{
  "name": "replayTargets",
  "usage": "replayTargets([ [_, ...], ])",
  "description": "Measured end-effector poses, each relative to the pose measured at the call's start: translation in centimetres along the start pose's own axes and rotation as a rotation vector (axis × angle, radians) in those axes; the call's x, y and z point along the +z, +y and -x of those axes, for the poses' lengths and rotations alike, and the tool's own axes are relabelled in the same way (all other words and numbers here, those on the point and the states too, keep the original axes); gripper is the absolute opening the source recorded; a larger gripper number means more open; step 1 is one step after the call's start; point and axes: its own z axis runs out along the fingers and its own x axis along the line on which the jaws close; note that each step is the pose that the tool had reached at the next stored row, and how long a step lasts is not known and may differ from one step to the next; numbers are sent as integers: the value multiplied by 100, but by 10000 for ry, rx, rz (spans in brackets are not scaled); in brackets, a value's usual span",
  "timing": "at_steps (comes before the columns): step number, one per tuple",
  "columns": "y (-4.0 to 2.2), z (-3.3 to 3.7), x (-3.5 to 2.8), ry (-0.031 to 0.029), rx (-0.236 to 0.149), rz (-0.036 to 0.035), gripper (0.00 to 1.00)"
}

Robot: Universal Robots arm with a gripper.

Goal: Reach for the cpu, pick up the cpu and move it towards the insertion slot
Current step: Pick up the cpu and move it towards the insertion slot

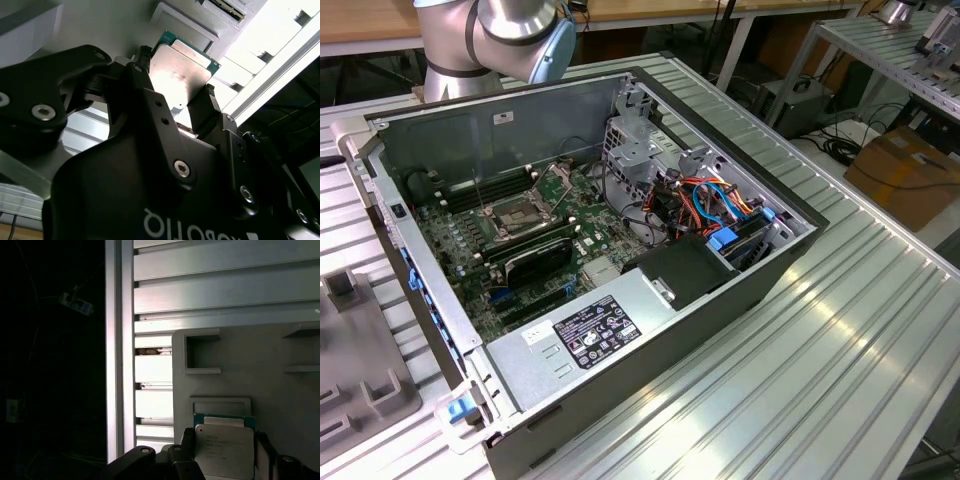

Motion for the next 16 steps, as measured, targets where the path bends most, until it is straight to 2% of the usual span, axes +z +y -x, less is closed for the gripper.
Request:
replayTargets([
  [10, 5, -1, -143, 0, 0, 0, 55],
  [16, 6, -2, -172, 1, 0, 0, 55],
])
